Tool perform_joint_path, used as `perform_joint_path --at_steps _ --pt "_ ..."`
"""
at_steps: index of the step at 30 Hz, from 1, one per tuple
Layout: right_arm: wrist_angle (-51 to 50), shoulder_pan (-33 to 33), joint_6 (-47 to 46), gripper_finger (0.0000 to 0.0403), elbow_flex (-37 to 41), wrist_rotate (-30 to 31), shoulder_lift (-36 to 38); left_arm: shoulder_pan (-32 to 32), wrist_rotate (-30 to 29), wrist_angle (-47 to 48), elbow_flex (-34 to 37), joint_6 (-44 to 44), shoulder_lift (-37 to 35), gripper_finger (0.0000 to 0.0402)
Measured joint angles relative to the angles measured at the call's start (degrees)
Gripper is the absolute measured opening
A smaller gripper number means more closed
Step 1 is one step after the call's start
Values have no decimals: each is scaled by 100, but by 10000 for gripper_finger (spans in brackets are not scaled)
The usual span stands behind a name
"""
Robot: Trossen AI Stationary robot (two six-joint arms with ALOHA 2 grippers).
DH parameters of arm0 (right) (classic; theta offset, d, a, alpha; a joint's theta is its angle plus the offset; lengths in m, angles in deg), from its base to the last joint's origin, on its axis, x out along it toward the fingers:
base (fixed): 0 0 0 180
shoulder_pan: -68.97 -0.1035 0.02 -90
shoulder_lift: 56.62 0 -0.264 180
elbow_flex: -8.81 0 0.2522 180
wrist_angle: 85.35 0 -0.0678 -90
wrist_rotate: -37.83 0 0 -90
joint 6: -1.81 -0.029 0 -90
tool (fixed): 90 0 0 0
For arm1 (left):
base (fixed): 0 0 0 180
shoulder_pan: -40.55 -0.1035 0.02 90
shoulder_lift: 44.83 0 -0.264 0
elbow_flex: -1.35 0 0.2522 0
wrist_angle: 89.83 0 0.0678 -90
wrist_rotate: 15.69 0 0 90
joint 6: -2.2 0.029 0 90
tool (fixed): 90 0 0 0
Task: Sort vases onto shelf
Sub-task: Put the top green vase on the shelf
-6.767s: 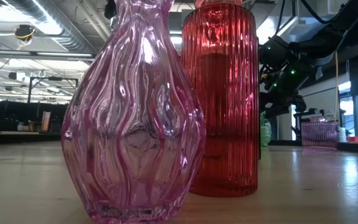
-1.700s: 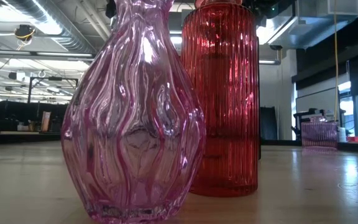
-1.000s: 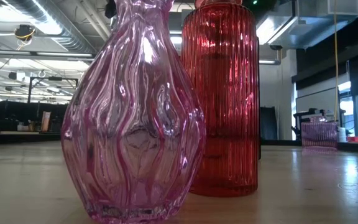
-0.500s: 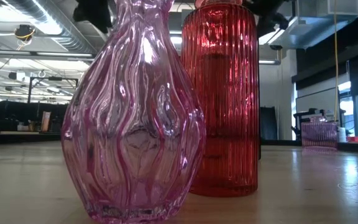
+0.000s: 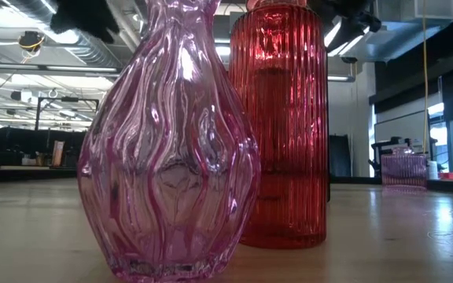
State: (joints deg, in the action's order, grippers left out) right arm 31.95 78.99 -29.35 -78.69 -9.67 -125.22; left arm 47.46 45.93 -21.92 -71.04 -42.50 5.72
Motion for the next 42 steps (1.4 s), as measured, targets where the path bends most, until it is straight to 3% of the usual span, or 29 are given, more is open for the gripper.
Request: perform_joint_path --at_steps 3,9,16,22,27,32,37,42 --pt "-115 0 2 261 0 -1 0 594 -714 -742 889 -24 -306 125" --pt "-253 7 -6 261 0 -113 82 1608 -1412 -1824 2405 -752 -434 125" --pt "-268 13 -28 261 0 -153 347 2262 -2908 -1929 3242 -1721 -434 125" --pt "-267 13 -30 261 0 -145 511 2229 -2735 -1922 3938 -2399 -361 125" --pt "-282 13 -143 261 -4 -138 562 2225 -3182 -1943 4177 -2709 -364 125" --pt "-355 13 -215 261 -4 -103 555 2216 -3352 -2385 4412 -2447 -364 137" --pt "-358 13 -356 261 -4 -92 555 2037 -2983 -3340 4837 -2476 -364 164" --pt "-422 13 -465 261 -4 -92 555 1756 -3327 -4125 4994 -1608 -364 187"
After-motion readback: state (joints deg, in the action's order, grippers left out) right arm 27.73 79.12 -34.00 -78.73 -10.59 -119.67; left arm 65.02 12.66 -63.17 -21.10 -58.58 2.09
